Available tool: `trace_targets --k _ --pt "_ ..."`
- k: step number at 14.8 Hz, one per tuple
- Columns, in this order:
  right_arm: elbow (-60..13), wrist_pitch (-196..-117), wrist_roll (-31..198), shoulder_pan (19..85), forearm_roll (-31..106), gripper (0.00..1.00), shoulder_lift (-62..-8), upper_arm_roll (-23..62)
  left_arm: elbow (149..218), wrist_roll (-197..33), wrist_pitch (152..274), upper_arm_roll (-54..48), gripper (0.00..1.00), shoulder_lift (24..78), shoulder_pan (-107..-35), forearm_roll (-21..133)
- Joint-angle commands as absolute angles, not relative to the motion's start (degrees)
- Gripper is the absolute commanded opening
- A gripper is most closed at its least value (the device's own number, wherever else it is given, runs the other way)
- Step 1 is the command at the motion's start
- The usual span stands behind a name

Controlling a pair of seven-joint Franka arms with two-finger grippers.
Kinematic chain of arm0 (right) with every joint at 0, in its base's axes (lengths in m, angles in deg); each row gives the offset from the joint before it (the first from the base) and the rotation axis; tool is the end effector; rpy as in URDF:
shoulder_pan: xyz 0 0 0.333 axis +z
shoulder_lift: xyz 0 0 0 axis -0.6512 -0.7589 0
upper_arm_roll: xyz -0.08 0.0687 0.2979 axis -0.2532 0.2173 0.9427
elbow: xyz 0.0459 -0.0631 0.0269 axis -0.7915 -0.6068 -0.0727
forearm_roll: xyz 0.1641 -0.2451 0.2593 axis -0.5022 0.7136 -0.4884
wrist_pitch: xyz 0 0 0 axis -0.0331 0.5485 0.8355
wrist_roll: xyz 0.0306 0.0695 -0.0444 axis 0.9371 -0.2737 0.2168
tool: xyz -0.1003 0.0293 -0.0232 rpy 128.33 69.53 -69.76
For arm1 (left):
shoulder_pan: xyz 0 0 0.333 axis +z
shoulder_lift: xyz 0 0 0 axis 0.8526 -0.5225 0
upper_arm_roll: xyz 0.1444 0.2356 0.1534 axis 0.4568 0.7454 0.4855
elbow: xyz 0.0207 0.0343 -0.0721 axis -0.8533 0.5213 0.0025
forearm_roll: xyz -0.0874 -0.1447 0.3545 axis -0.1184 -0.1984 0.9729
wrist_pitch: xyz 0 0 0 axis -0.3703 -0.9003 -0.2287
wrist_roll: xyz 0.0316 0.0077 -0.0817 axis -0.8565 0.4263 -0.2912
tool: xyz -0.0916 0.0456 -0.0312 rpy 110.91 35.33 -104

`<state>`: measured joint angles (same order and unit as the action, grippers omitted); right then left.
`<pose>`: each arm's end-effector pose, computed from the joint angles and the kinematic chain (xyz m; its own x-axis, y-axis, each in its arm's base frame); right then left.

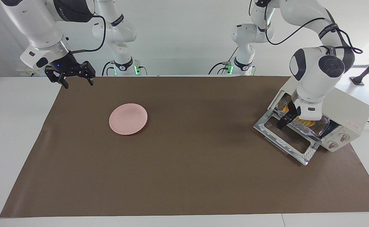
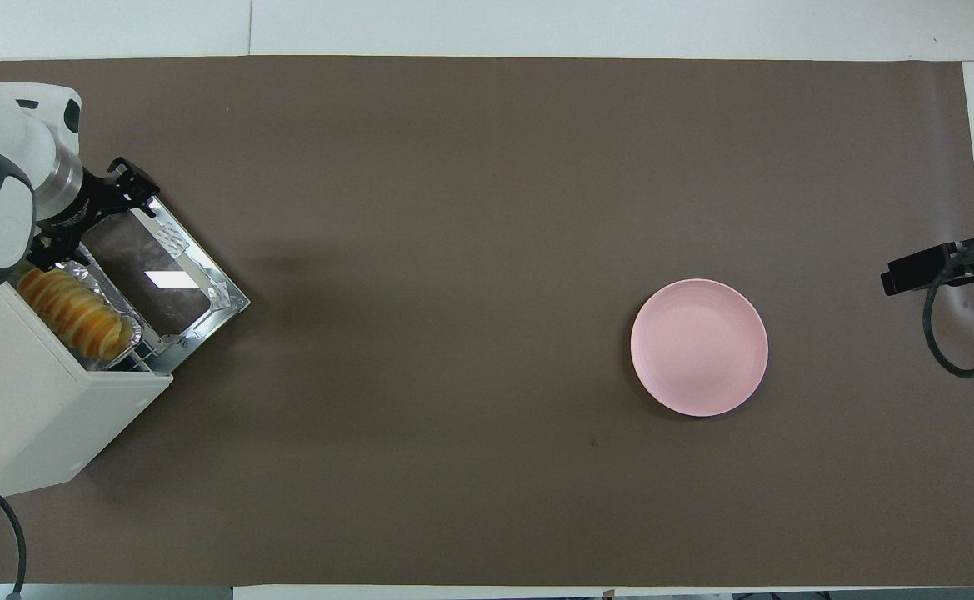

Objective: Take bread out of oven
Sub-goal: 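Reach into the oven and grasp the foil tray with the left gripper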

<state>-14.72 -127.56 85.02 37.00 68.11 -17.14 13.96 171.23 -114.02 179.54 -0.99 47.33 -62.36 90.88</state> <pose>0.5361 -0.0202 0.6076 0.9889 0.1321 -0.0683 0.1312 -0.9912 -0.0169 0.6198 -0.0364 0.4494 0.7709 0.6352 0.0464 0.6321 -0.7541 -0.1785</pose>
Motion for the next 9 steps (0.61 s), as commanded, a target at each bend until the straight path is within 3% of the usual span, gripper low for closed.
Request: trace_targets --k 1,9 --pt "-15.01 -127.02 84.58 36.68 68.53 1.00 -16.68 14.18 173.98 -116.65 179.92 -1.04 1.00 47.33 -62.46 92.75" --pt "-14.92 -127.02 84.58 36.68 68.53 1.00 -16.68 14.18 176.98 -116.30 178.00 -1.04 1.00 45.41 -62.28 97.22"
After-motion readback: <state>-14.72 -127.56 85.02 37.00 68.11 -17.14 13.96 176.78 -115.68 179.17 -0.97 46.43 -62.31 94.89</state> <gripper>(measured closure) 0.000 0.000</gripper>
